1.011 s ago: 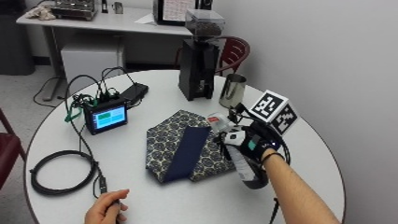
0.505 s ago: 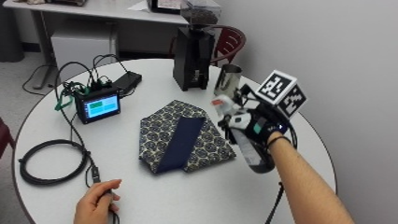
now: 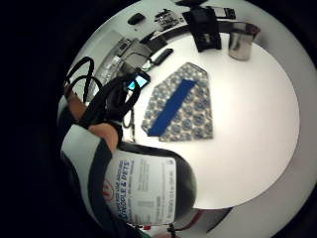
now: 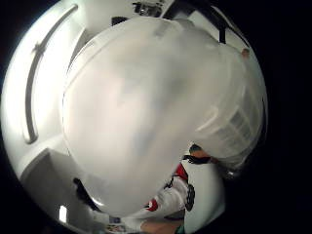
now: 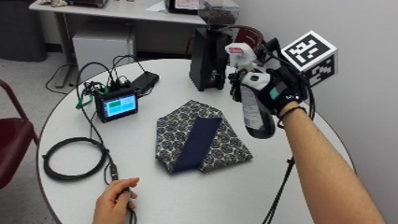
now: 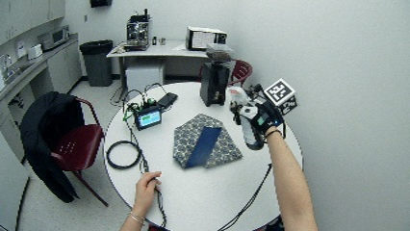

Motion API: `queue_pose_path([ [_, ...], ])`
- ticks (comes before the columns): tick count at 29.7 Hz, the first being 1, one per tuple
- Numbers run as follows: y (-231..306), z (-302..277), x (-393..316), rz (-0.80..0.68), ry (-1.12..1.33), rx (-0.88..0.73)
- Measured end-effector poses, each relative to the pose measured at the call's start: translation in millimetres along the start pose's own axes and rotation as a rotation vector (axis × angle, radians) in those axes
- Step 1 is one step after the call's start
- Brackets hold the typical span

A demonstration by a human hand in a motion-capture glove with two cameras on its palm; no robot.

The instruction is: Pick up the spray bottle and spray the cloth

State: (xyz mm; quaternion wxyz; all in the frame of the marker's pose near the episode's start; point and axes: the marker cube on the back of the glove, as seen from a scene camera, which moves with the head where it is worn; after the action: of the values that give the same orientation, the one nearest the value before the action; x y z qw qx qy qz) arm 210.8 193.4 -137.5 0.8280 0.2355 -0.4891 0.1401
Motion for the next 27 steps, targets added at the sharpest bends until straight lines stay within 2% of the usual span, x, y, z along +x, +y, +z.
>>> queue_pose_path([
  [7, -12.6, 54.7, -22.3, -0.151, -0.143, 0.041],
  [12, -13.9, 104.1, -9.3, -0.160, -0.217, 0.040],
  [17, -12.8, 151.2, -5.3, -0.151, -0.247, -0.011],
  [21, -18.8, 188.2, -12.6, -0.200, -0.250, -0.077],
  [27, -19.2, 220.1, -7.5, -0.243, -0.241, -0.142],
])
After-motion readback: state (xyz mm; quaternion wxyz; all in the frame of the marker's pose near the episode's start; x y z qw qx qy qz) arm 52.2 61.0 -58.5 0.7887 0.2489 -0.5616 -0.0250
